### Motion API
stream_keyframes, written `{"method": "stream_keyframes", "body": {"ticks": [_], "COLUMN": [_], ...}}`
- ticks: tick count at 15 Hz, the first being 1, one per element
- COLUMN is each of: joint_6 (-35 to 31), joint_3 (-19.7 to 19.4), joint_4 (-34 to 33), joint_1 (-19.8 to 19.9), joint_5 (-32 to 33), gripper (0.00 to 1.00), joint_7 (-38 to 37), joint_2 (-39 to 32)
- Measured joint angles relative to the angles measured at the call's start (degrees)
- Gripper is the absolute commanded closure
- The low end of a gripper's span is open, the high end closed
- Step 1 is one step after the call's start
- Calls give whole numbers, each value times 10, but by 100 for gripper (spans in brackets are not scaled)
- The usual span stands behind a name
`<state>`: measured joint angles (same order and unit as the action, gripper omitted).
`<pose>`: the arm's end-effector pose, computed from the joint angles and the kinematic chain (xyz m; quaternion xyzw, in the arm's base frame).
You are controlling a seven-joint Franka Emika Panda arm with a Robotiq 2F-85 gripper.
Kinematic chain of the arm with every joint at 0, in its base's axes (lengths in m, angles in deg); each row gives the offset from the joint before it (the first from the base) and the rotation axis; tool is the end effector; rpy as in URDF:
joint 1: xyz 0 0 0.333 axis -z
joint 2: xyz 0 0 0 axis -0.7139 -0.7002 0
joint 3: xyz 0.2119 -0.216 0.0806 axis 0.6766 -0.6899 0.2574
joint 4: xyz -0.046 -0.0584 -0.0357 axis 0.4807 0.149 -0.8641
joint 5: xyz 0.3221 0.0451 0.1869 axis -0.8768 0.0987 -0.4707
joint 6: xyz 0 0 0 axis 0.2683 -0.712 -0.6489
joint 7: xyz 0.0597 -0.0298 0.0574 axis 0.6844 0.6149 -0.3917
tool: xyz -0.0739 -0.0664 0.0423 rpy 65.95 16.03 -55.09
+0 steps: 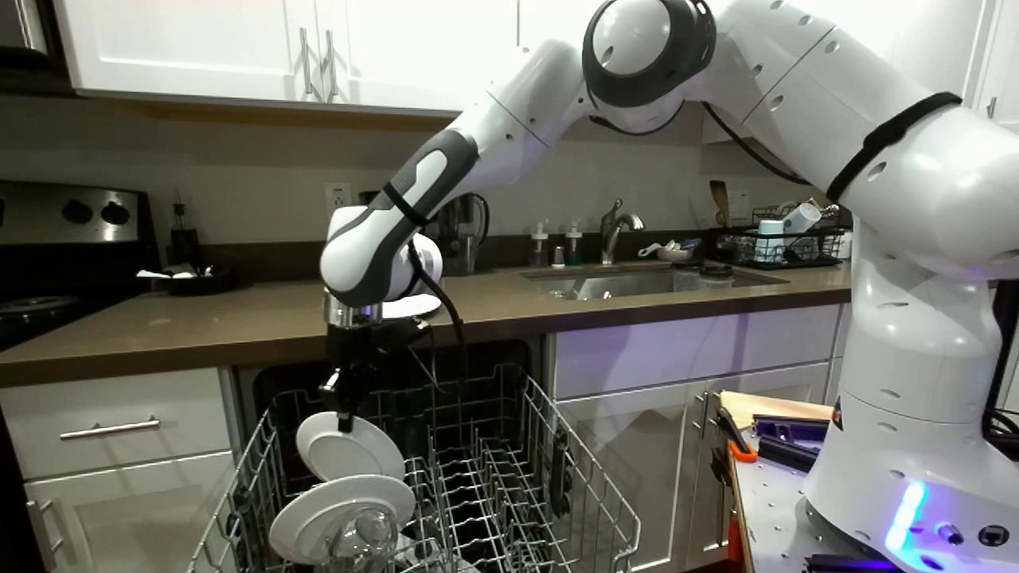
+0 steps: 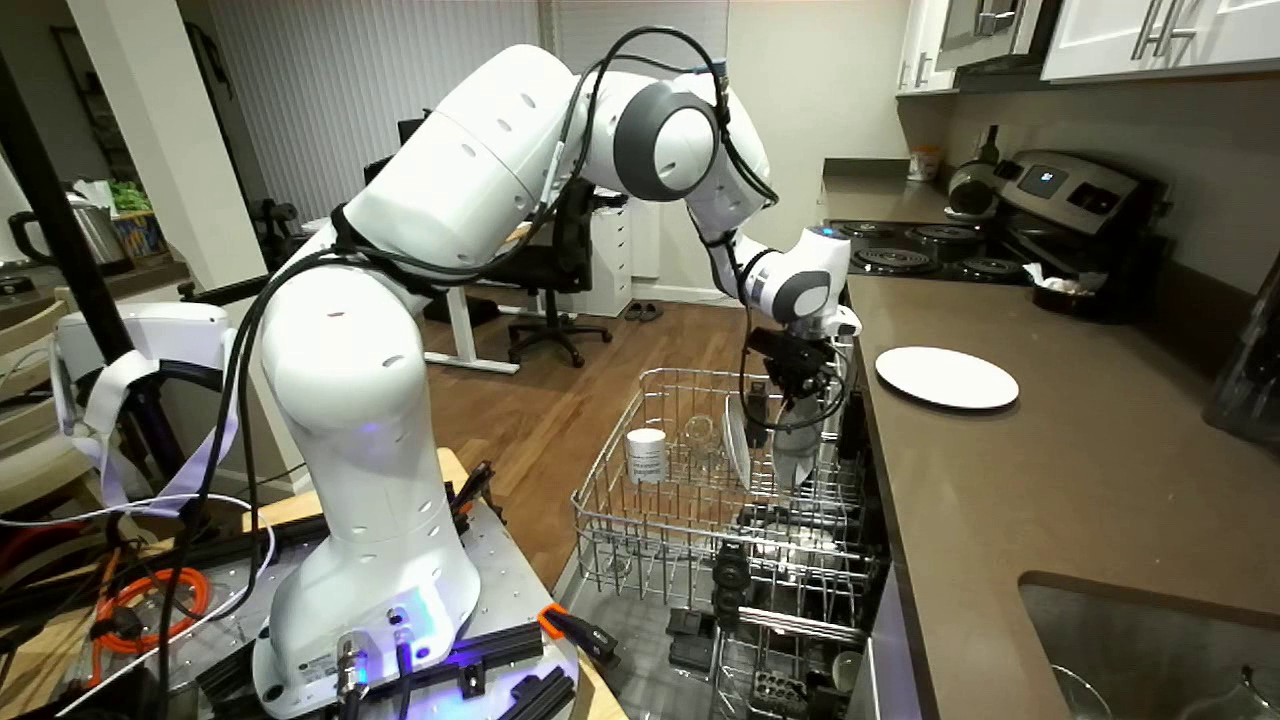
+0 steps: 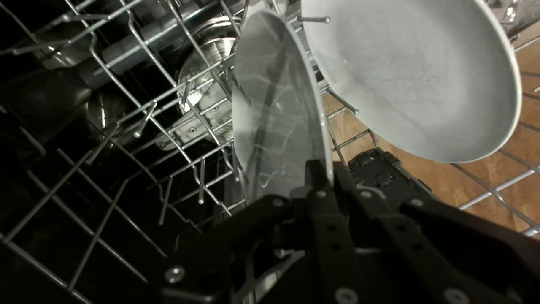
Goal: Move the plate from the left side of the dishwasher to the right side.
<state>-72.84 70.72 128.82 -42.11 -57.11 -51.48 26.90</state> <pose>0.6873 0.0335 0.1623 -0.9935 -0.0889 -0.0373 0.0602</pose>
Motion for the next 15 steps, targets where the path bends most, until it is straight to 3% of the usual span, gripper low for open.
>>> {"method": "stream_keyframes", "body": {"ticks": [7,15], "joint_6": [102,160], "joint_3": [0,-1], "joint_4": [-15,-16], "joint_1": [0,0], "joint_5": [0,0], "gripper": [98,98], "joint_7": [2,2], "joint_2": [33,55]}}
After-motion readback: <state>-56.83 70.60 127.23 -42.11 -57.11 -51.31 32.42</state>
